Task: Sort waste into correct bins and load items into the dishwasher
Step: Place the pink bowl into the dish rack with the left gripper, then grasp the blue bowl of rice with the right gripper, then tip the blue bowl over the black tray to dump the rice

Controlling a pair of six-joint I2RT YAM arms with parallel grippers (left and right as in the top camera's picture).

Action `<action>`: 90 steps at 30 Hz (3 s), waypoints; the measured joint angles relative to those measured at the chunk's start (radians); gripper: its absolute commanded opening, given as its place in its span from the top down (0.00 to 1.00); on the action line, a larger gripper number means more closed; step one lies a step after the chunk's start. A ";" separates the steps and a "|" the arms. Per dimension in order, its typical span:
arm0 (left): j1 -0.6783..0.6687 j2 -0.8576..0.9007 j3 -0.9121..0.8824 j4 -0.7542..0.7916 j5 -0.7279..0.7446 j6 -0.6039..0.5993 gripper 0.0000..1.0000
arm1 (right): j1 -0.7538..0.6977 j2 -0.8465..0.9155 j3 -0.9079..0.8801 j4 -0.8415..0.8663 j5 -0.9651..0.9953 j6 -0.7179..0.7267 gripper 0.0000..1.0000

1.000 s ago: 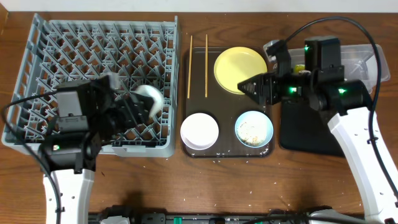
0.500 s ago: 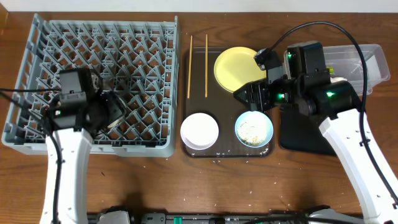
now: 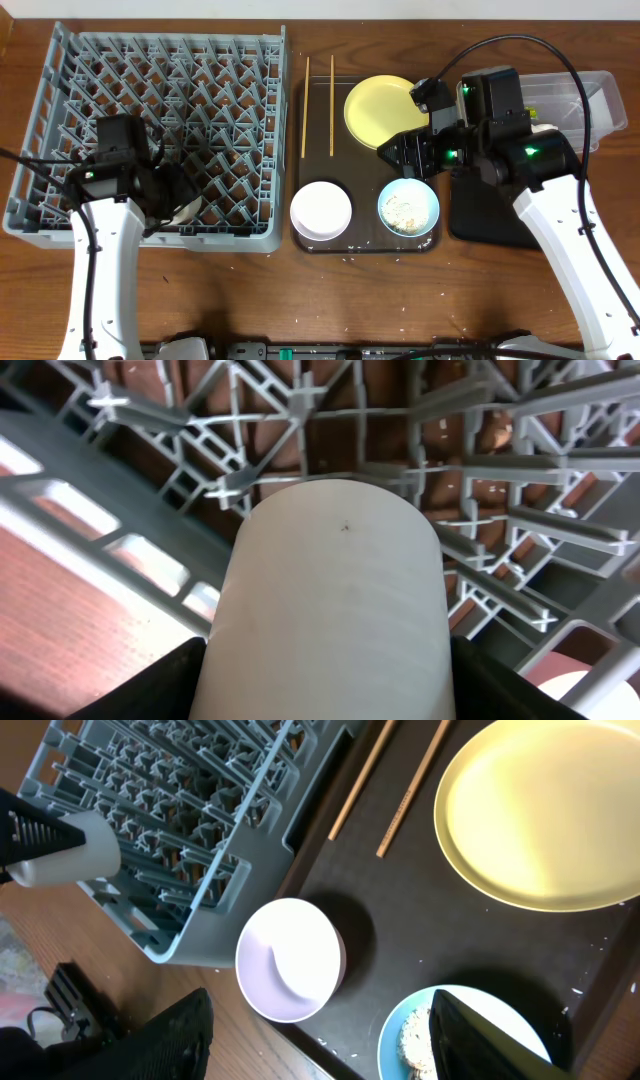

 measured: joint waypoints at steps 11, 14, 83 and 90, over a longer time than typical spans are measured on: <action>0.016 0.039 -0.040 0.011 0.037 -0.002 0.02 | 0.000 0.000 0.000 -0.002 0.010 0.000 0.29; 0.016 0.037 -0.039 0.002 0.043 -0.002 0.00 | 0.000 0.000 0.000 -0.008 0.014 -0.002 0.25; 0.016 -0.251 0.068 -0.019 0.502 0.397 0.01 | -0.816 0.015 -0.608 0.432 -0.688 -0.042 0.99; 0.016 -0.250 0.068 -0.019 0.502 0.397 0.01 | -0.884 0.015 -0.661 0.546 -0.925 -0.058 0.99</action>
